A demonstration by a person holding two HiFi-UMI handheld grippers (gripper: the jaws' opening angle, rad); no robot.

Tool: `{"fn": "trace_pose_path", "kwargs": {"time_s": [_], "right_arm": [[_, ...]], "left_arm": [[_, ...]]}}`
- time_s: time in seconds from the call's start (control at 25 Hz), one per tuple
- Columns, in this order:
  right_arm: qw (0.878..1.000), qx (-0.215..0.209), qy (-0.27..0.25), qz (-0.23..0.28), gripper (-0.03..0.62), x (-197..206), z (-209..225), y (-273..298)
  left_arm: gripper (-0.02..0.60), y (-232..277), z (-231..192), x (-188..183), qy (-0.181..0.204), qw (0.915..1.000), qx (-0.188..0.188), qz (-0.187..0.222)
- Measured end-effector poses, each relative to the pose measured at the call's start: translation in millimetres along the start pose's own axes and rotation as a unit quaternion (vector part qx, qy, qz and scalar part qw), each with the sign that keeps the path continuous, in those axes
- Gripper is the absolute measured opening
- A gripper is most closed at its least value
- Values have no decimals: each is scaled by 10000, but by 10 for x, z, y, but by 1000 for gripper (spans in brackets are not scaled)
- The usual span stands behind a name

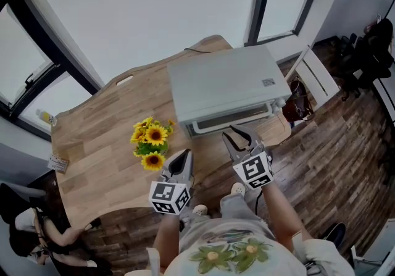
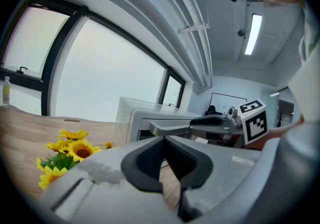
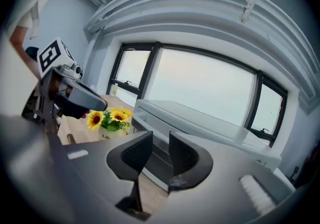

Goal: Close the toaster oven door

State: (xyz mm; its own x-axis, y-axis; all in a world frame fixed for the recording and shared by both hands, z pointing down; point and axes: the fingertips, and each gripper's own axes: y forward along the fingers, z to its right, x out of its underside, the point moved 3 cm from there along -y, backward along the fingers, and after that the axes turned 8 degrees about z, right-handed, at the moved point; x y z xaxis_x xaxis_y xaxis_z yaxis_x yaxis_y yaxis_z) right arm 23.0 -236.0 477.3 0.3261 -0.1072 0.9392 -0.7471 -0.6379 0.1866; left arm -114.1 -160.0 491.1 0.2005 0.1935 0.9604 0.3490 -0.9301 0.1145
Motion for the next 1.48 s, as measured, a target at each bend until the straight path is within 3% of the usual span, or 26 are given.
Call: {"fn": "trace_pose_path", "kwargs": {"time_s": [0.2, 0.52, 1.48], "right_arm": [[9981, 191, 584, 91, 0, -15, -85, -157], [9918, 193, 1265, 68, -2, -63, -263, -390], [9873, 469, 1519, 19, -2, -244, -873, -804]], "left_arm": [[3, 6, 45, -57, 19, 9999, 128, 52], [3, -29, 170, -117, 43, 9991, 419, 104], [3, -439, 451, -171, 153, 9923, 1223, 108]]}}
